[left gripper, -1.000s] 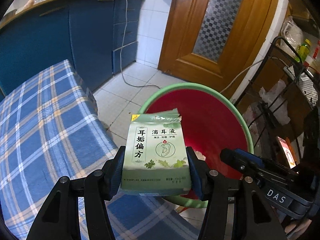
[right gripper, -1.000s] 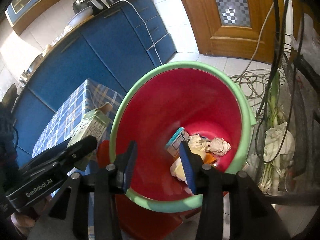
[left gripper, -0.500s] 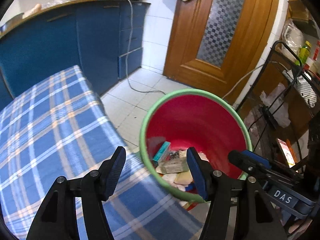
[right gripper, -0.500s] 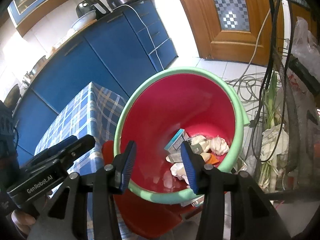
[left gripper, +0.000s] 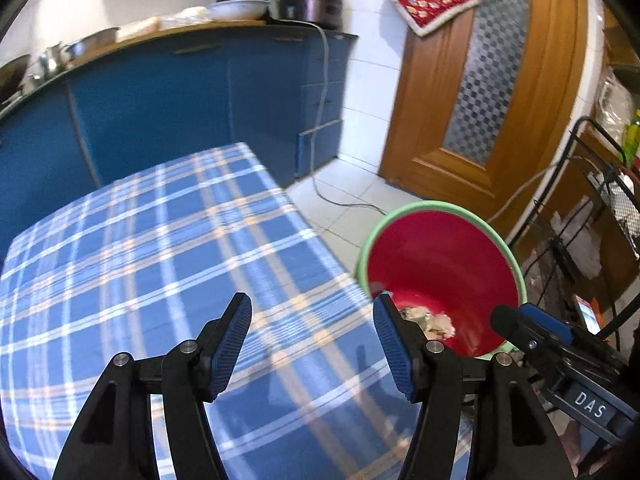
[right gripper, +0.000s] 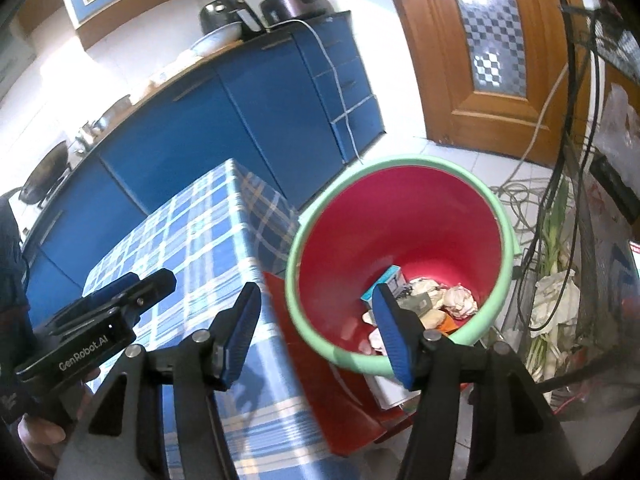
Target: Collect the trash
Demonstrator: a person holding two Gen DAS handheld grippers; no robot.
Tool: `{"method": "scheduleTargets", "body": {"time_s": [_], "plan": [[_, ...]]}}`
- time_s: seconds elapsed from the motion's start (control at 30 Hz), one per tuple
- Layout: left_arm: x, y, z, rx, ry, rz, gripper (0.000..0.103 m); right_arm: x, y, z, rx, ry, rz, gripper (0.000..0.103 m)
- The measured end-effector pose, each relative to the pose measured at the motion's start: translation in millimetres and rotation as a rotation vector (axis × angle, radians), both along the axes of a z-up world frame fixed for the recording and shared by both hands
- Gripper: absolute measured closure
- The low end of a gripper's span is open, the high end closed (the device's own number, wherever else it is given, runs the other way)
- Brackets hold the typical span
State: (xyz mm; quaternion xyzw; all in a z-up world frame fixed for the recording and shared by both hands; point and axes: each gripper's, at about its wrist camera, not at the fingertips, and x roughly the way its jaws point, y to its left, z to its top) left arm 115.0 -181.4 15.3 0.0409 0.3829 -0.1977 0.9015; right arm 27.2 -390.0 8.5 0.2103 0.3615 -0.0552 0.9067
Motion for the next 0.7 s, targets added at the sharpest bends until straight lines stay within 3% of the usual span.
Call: {"method": "scheduleTargets", "body": {"time_s": [0.37, 0.7], "plan": [[-25, 52, 14, -0.007, -0.030, 0.111, 0.036, -15, 52, 23, -0.055, -0.056, 0.087, 0.031], [-42, 86, 22, -0.021, -0.057, 0.183, 0.036, -26, 84, 32, -0.091, -0.075, 0.144, 0.031]]}}
